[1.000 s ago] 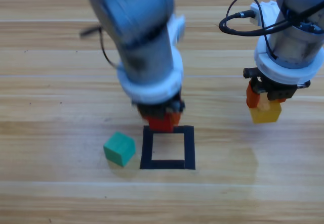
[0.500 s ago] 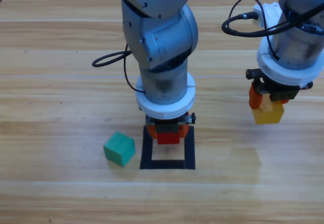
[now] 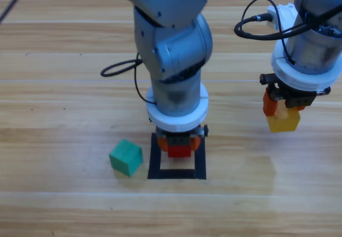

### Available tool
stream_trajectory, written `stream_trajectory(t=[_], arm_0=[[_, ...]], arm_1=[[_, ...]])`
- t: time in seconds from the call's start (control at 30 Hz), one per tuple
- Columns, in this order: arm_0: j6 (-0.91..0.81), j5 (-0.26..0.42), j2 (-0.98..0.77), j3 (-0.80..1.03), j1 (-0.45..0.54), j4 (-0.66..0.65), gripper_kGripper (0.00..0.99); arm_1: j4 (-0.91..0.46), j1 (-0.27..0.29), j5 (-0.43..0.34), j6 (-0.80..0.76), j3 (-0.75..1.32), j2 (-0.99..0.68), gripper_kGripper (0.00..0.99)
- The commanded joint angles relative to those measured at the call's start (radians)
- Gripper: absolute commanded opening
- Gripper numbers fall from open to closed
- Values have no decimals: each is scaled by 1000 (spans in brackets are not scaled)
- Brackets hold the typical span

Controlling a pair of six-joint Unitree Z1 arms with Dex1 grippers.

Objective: Stack the blocks in the rectangular block: red at the bottom, yellow in the middle, green on top

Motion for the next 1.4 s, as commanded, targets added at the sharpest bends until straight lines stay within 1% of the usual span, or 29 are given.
stream_trajectory(t=[0.03,0.87,0.97,1.07,1.2,1.23,1.33,1.4], arm_0=[[10,-1,69,25,-33,-14,121],[14,1,80,56,-33,-34,126],[14,2,82,57,-33,-43,173],[13,4,89,51,-33,-51,373],[8,7,97,47,-33,-52,770],[8,8,97,48,-33,-52,810],[10,10,89,56,-33,-52,845],[11,13,85,54,-33,-52,933]], arm_1=[[-11,-30,4,2,27,-28,176],[-21,-30,17,2,33,-23,176],[-23,-31,17,2,32,-23,176],[-23,-30,15,2,33,-22,176],[-24,-30,15,2,33,-22,176],[-24,-31,17,2,33,-20,176],[-26,-31,15,2,33,-20,176],[-28,-31,15,2,35,-20,176]])
